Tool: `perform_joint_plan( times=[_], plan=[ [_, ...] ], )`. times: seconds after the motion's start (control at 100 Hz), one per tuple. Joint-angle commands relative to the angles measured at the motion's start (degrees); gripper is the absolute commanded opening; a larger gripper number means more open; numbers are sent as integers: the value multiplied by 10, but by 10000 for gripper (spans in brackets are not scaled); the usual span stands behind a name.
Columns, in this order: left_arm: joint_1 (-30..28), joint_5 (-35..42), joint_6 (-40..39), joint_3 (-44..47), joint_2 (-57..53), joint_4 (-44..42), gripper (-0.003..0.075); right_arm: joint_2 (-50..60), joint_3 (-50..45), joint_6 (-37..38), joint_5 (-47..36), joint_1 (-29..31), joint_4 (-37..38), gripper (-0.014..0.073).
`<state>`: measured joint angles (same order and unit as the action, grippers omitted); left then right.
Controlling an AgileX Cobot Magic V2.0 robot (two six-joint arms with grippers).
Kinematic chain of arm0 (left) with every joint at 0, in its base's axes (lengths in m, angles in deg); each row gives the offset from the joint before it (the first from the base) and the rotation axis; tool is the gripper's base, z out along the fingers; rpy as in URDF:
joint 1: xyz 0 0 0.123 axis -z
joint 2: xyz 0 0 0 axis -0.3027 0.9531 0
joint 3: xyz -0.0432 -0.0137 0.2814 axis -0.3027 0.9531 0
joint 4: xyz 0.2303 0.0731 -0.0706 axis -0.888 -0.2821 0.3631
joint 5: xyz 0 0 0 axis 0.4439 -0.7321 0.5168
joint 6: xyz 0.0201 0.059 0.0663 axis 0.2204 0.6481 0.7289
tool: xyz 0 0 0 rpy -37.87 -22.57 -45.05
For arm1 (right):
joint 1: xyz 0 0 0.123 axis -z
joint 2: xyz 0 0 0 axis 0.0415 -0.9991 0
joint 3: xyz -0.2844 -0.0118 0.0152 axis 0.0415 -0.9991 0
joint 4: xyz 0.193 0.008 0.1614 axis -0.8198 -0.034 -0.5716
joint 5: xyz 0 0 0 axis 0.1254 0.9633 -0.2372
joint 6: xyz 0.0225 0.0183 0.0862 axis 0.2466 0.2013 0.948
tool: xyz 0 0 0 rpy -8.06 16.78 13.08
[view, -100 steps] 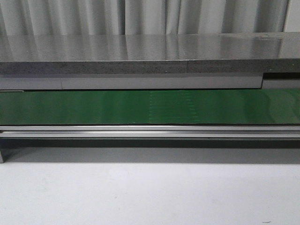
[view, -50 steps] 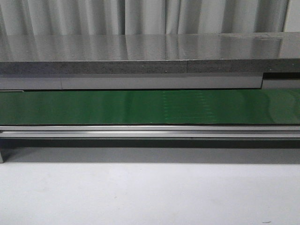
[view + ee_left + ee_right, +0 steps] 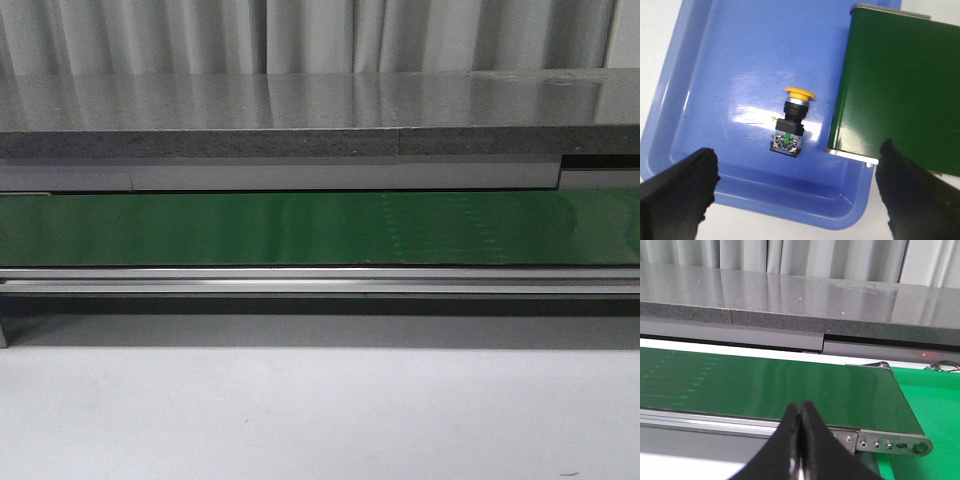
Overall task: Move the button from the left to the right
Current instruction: 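Close the left gripper on the yellow-capped button's black body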
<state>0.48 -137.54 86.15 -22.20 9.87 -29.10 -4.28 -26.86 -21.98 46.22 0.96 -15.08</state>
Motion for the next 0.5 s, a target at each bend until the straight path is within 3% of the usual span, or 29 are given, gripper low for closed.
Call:
perform_joint_plan(
  times=[0.0, 0.49],
  plan=[
    [-24, 24, 18, -29, 23, 39, 610, 10, 0, -2, -49, -1, 7, -68],
    [-44, 49, 20, -37, 176, 52, 610, 10, 0, -2, -49, -1, 7, -68]
  ],
)
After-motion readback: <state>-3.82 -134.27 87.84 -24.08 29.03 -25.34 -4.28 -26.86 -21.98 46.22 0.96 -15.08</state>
